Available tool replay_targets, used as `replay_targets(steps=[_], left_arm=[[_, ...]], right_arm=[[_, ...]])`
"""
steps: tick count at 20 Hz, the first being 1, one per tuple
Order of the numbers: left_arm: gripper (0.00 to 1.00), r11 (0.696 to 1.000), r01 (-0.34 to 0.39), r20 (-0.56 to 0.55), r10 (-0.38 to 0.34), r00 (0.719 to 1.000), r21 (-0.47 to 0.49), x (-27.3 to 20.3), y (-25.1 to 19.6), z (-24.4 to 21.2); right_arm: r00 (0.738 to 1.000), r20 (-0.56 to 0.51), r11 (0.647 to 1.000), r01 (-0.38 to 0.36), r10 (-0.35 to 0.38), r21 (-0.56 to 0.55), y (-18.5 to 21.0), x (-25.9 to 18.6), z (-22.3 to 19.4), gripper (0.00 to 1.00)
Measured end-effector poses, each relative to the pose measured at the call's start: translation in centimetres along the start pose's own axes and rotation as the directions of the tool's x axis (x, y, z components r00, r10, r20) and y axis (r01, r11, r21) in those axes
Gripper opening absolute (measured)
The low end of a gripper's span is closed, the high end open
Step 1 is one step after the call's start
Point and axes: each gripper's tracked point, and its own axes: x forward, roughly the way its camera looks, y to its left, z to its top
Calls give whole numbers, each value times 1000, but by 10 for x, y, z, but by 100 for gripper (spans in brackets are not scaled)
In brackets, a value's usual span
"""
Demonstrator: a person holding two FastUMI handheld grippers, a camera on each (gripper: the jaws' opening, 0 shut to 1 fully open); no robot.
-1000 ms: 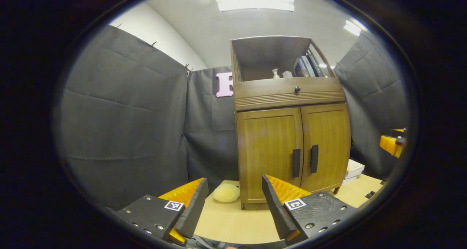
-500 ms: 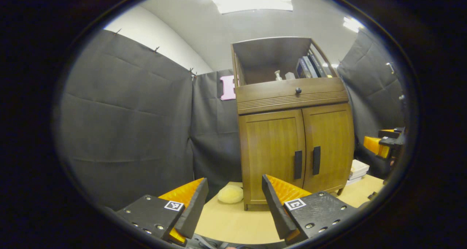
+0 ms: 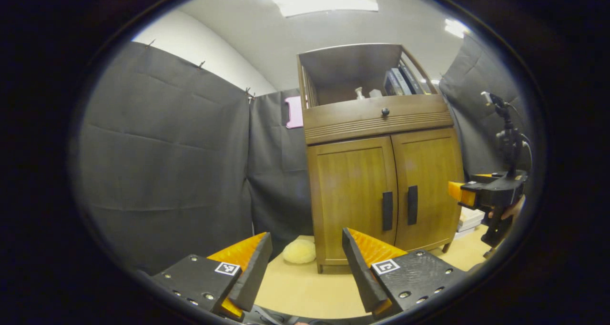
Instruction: Open the right door of the double-door shoe cabinet with the right hand, and open the left door with the left hand.
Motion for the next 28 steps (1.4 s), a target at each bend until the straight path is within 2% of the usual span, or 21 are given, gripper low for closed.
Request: replay_targets(steps=[1,3,4,5,6,9,10,11,13,20,22,24,27,28], left_arm=[[86,1000,0,4,0,1000,2,0,1,2],[86,1000,-1,13,1,1000,-2,1,0,2],[86,1000,1,13,-1,1000,-6,-1,0,1],[86,1000,2,14,-1,1000,-8,-2,0,1],[86,1000,-1,15,1,1000,-7,-1,1,1],[86,1000,-10,7,10,1000,-3,-2,1,1],[86,1000,-12,2,12,1000,-5,-1,1,1],[86,1000,-13,-3,13,1000,-7,-2,1,1],[86,1000,-19,-12,19,1000,-7,-2,2,1],[86,999,-41,-31,41,999,-7,-3,4,-1],[84,999,-44,-34,43,998,-8,-3,4,-1],[83,999,-43,-36,42,998,-8,-3,4,-1],[86,999,-41,-39,41,998,-1,-2,4,-3],[86,999,-39,-43,39,998,0,-2,4,-3]], right_arm=[[1000,-8,1000,-5,5,4,4,8,-4,98],[1000,-25,1000,-10,10,5,11,27,-12,98],[999,-32,1000,-11,12,5,14,33,-14,94],[999,-39,1000,-13,13,4,18,40,-18,98],[999,-47,1000,-15,15,1,23,46,-20,94],[997,-68,1000,-23,22,-13,35,64,-29,94],[997,-78,1000,-23,22,-16,38,71,-33,98],[996,-88,1000,-23,22,-17,41,77,-36,94],[995,-100,1000,-18,16,-23,44,90,-42,98],[988,-152,1000,-8,4,-23,55,129,-65,95],[986,-166,1000,-4,0,-25,57,134,-72,70],[983,-182,1000,-5,1,-24,59,139,-78,72],[982,-187,1000,17,-19,-16,59,145,-82,45],[980,-200,1000,14,-16,-14,61,146,-85,50]])
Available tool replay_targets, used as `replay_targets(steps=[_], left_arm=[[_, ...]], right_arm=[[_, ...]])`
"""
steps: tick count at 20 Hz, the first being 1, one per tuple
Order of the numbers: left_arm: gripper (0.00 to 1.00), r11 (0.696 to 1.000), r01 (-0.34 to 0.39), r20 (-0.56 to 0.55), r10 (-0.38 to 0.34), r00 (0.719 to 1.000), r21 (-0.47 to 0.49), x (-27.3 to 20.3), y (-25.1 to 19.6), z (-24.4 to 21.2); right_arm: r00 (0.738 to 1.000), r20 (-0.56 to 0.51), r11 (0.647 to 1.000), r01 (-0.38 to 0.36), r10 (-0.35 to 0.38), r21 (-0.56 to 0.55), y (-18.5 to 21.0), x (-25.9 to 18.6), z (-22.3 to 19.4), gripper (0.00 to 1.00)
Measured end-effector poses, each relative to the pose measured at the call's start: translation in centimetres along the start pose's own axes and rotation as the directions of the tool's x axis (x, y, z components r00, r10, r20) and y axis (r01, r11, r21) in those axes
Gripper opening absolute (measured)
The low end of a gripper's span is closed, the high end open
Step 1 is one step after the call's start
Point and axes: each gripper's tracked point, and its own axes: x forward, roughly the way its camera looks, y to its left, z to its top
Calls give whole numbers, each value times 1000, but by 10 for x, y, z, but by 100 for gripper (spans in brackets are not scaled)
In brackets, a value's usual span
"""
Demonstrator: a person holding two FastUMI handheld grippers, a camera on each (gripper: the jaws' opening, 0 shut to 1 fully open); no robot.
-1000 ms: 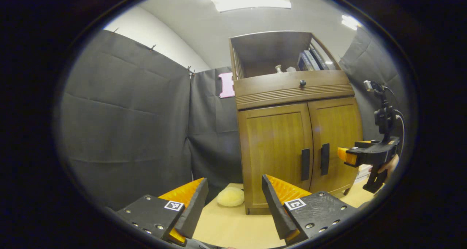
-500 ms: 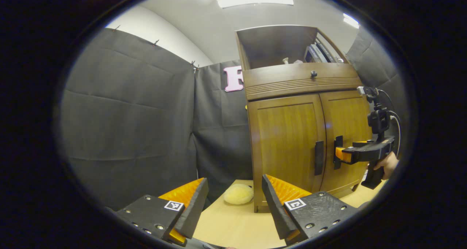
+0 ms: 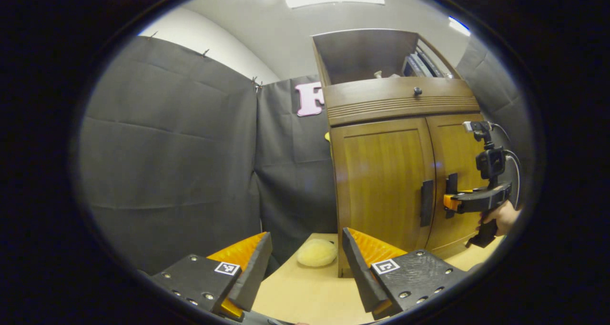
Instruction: Open the right door of the double-door shoe cabinet with the right hand, and open the left door with the left hand.
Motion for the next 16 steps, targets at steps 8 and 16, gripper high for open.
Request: replay_targets(steps=[8,16], left_arm=[[86,1000,6,-7,-6,1000,-13,-1,0,0],[86,998,56,18,-56,998,-26,0,-5,0]], right_arm=[[998,-56,1000,-4,3,-3,-1,1,-8,12],[995,-63,997,-72,72,2,-5,-43,-11,8]])
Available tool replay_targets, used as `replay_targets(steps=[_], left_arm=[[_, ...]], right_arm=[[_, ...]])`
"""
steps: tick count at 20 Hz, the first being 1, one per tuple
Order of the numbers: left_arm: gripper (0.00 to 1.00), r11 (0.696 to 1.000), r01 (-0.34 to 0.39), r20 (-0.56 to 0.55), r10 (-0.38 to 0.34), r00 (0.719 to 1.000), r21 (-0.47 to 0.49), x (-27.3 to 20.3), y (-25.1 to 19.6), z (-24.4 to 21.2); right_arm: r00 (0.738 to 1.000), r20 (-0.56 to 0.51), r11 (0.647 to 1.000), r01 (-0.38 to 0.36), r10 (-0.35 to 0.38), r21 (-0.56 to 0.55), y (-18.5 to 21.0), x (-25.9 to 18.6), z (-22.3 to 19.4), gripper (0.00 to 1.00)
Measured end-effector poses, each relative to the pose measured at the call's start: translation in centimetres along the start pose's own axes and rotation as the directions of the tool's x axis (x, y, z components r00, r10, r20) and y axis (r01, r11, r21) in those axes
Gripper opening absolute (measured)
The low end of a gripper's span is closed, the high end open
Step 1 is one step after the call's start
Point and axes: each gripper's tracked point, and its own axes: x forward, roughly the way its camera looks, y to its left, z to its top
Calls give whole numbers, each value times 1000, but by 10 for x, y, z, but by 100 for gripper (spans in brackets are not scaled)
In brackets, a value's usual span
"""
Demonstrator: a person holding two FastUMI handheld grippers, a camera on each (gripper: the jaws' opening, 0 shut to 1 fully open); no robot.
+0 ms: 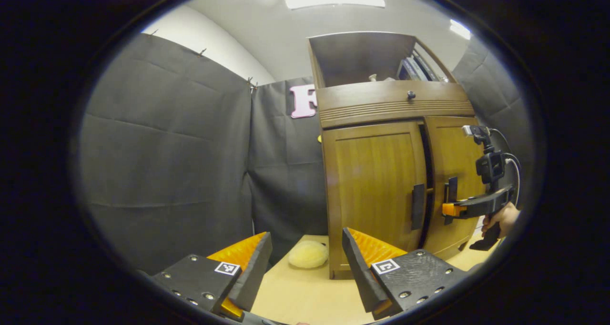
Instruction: Open the right door of the double-door shoe cabinet with the right hand, and open the left door with the left hand.
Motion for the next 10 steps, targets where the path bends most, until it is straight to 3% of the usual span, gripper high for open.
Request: replay_targets(steps=[1,2,10], left_arm=[[86,1000,11,6,-11,1000,0,0,-1,0],[86,1000,21,11,-21,1000,2,1,-2,0],[86,995,100,33,-100,994,4,6,-7,4]], right_arm=[[1000,1,1000,-13,13,3,0,-6,-2,15],[1000,2,1000,-24,24,3,-1,-14,-4,12],[997,2,997,-71,71,2,-17,-64,-13,11]])
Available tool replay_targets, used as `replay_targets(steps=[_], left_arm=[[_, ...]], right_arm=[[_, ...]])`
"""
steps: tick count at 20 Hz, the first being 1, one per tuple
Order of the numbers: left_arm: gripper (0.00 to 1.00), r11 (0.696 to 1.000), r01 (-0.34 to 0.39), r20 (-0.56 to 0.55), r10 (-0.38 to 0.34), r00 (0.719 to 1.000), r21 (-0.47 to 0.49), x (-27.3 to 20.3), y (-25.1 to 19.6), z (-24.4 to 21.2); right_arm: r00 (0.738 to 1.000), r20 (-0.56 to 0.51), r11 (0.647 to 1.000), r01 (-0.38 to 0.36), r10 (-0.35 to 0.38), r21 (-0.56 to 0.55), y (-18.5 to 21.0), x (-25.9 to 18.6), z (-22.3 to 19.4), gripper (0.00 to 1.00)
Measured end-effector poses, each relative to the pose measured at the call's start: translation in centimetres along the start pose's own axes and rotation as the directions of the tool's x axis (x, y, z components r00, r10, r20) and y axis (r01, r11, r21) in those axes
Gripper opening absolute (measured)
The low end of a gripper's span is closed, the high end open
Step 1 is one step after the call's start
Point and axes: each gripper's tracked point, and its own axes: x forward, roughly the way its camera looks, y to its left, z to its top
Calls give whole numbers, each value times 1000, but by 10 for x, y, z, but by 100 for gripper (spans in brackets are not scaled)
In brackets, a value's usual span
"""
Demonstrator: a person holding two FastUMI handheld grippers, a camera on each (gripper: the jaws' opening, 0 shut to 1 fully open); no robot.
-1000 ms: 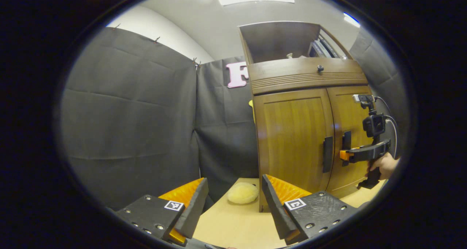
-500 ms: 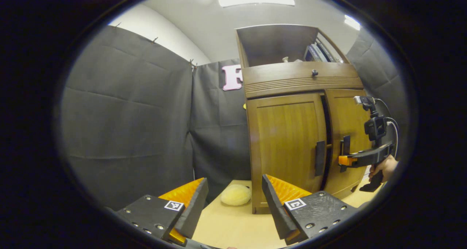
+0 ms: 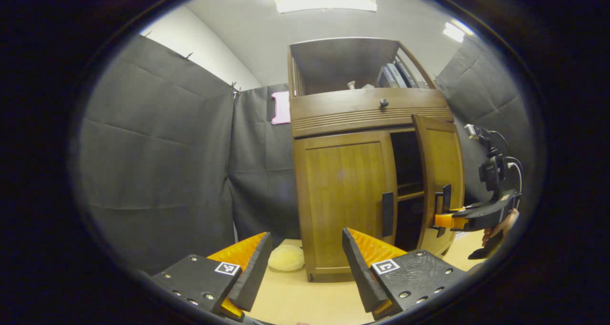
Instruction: Open the right door of the double-door shoe cabinet with the right hand, and open the left door with the left hand.
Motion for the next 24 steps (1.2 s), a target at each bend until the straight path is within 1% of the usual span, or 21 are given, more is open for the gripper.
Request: replay_targets(steps=[1,2,3,4,5,7,8,9,11,12,13,14,15,17,18,19,20,21,22,23,24], left_arm=[[86,1000,9,2,-9,1000,1,0,0,2],[86,1000,18,5,-18,1000,2,0,0,3],[86,1000,28,8,-28,1000,1,0,0,6],[86,999,37,11,-37,999,1,-1,0,8],[86,999,47,14,-47,999,0,-1,1,11],[86,998,69,15,-69,997,-1,-3,2,17],[86,997,82,14,-82,996,-2,-3,-1,16],[86,995,96,15,-96,995,-4,-4,-2,16],[86,992,123,15,-123,992,-5,-3,-6,14],[83,991,135,15,-134,991,-4,-4,-7,13],[83,989,148,18,-148,989,-4,-5,-8,15],[83,987,159,20,-159,987,-4,-5,-9,17],[83,985,170,22,-170,985,-5,-5,-10,18],[85,982,191,24,-191,981,-10,-6,-13,19],[83,979,203,25,-202,979,-11,-7,-14,20],[83,977,213,27,-212,977,-10,-7,-15,21],[86,975,223,29,-222,975,-8,-7,-16,21],[86,972,233,28,-232,972,-8,-7,-17,22],[86,970,242,28,-242,970,-10,-7,-17,23],[86,968,249,28,-249,968,-11,-8,-16,25],[86,967,253,27,-253,967,-11,-5,-17,24]], right_arm=[[1000,2,1000,-5,5,2,-3,-3,-3,7],[1000,3,1000,-10,10,4,-6,-9,-5,11],[1000,4,1000,-14,14,5,-8,-15,-7,11],[1000,4,1000,-17,17,7,-12,-21,-8,7],[1000,-1,1000,-17,17,17,-16,-28,-11,7],[1000,-12,1000,-19,20,23,-24,-42,-13,15],[1000,-14,1000,-18,18,15,-28,-48,-15,15],[1000,-16,1000,-14,14,13,-33,-53,-14,11],[1000,-24,999,-6,7,32,-44,-64,-16,11],[1000,-25,999,-1,2,39,-50,-69,-17,7],[1000,-23,999,6,-5,37,-56,-76,-18,11],[1000,-22,999,17,-17,28,-62,-84,-20,7],[999,-21,999,31,-31,20,-68,-92,-23,11],[998,-25,998,60,-59,31,-83,-102,-26,11],[997,-26,997,73,-72,40,-90,-107,-26,7],[996,-25,995,89,-88,41,-96,-111,-27,7],[994,-22,994,106,-105,39,-103,-115,-26,11],[992,-21,992,123,-123,37,-110,-118,-28,11],[990,-19,989,142,-142,38,-117,-122,-28,7],[987,-16,986,161,-161,37,-123,-127,-29,10],[984,-12,983,180,-180,37,-130,-131,-28,10]])
